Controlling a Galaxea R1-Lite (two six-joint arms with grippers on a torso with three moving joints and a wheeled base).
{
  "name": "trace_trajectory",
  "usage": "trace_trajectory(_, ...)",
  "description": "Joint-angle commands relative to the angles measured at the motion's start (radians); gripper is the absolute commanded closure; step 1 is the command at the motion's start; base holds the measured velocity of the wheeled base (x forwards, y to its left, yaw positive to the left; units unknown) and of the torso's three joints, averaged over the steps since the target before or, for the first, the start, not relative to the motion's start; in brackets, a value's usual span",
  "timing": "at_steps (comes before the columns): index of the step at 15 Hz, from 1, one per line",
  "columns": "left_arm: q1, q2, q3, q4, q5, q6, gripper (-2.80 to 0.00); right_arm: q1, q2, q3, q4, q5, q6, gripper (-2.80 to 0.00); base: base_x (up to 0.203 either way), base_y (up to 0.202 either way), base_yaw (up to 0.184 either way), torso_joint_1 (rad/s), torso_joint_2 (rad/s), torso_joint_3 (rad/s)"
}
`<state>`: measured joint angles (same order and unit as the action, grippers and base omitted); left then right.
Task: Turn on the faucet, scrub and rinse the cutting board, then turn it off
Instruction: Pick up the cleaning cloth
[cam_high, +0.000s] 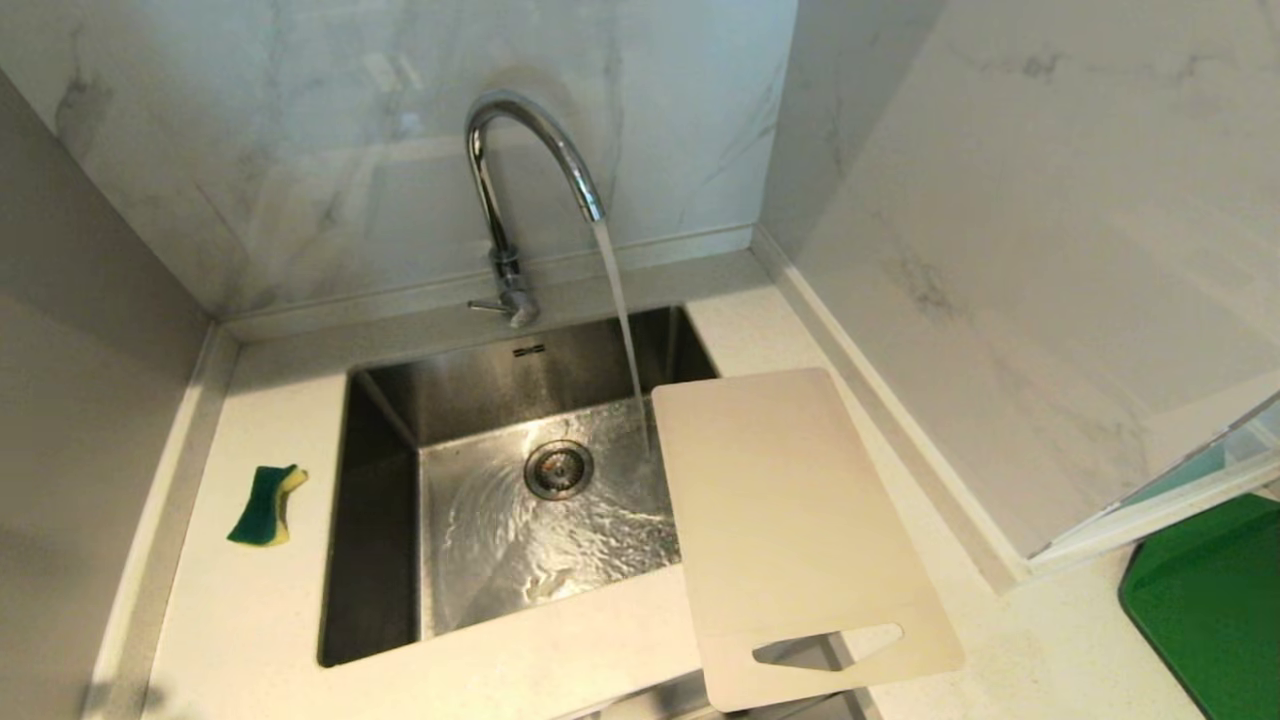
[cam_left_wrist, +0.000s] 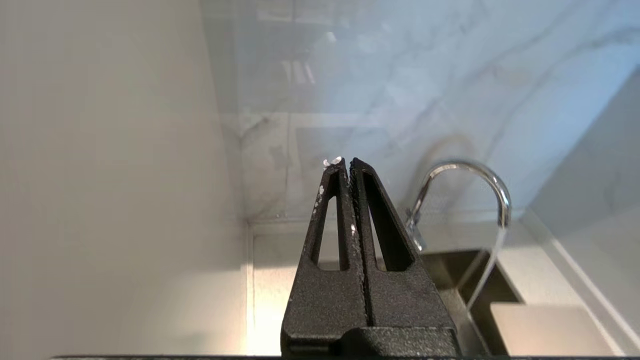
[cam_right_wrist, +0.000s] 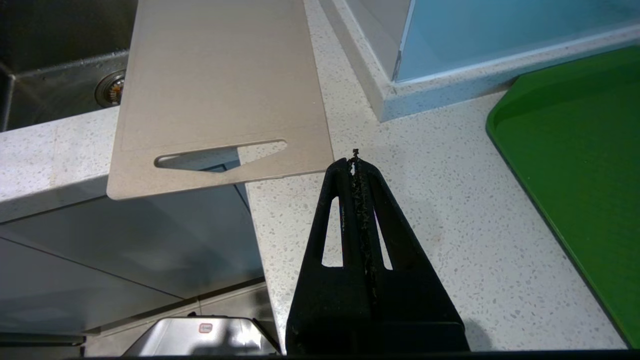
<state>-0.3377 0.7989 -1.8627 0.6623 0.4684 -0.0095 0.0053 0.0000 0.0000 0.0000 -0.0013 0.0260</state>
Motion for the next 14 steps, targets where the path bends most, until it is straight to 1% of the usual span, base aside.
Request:
trace_trajectory(1, 0.000, -0.084, 0.048, 0.002, 0.008, 0.005, 0.00, 0.001, 0.000, 0.000, 0.000, 0.000, 0.000, 0.00, 0.000, 0.000, 0.000, 0.000, 0.00, 0.000)
trace_trajectory(9, 0.000, -0.082, 0.051, -0.011, -0.003, -0.001, 0.00, 0.001, 0.000, 0.000, 0.000, 0.000, 0.000, 0.00, 0.000, 0.000, 0.000, 0.000, 0.00, 0.000)
trace_trajectory(11, 0.001, -0.068, 0.051, -0.035, -0.067, -0.007, 0.00, 0.001, 0.000, 0.000, 0.000, 0.000, 0.000, 0.00, 0.000, 0.000, 0.000, 0.000, 0.00, 0.000)
trace_trajectory(12, 0.002, -0.051, 0.050, -0.050, -0.083, -0.009, 0.00, 0.001, 0.000, 0.000, 0.000, 0.000, 0.000, 0.00, 0.000, 0.000, 0.000, 0.000, 0.00, 0.000)
trace_trajectory(14, 0.004, 0.009, 0.043, -0.108, -0.089, -0.011, 0.00, 0.001, 0.000, 0.000, 0.000, 0.000, 0.000, 0.00, 0.000, 0.000, 0.000, 0.000, 0.00, 0.000)
